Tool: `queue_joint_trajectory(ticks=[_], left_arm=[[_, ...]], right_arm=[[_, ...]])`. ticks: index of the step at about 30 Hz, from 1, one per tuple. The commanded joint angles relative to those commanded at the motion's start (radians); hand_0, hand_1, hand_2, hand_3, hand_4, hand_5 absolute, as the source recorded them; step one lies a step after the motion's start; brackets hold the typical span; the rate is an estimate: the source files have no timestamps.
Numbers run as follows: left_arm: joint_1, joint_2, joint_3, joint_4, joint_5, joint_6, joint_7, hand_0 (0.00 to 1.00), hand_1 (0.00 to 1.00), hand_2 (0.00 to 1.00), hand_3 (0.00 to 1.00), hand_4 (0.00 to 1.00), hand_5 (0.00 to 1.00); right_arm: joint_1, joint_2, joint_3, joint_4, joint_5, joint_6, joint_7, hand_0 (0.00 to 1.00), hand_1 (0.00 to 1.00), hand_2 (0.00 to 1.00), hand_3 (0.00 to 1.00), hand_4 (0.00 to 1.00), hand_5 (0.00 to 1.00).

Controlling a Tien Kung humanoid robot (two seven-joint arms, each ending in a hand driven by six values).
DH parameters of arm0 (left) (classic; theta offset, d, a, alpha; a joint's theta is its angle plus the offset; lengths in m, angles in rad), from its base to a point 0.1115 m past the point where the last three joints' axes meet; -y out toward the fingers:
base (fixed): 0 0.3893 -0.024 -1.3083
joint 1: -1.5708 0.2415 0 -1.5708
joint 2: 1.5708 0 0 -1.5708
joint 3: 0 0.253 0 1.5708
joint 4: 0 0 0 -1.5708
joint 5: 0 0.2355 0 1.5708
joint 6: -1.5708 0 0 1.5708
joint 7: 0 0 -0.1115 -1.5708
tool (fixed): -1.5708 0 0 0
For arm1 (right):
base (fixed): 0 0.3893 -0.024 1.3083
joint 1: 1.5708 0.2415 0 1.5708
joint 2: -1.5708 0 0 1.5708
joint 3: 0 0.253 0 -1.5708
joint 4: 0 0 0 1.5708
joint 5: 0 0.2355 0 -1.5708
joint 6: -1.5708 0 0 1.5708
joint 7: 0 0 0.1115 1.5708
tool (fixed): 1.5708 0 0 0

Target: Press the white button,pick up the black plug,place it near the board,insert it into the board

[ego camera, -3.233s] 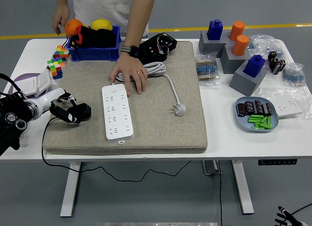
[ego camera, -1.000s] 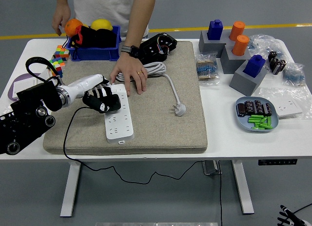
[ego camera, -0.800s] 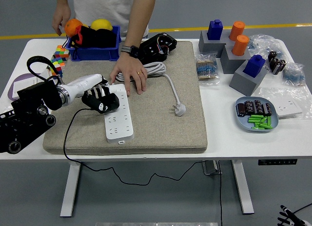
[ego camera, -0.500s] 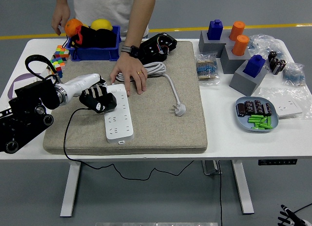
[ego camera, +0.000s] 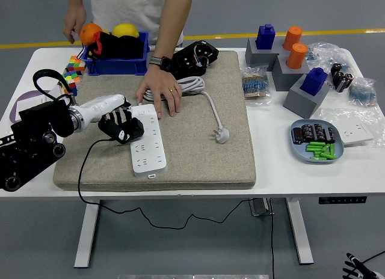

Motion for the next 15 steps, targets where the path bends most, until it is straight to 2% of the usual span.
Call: queue_joint_trajectory(ticks=[15], left_arm=[[-0.075,-0.033,0.077,0.007,0.046,-0.019,0.058,0.385,0.286,0.347,0.371,0.694,0.002]], right_arm=[[0.001,-0.001,-0.004,0.000,0.004,0.001,0.002,0.791,0.683,0.673,0.645,0.743,0.555]])
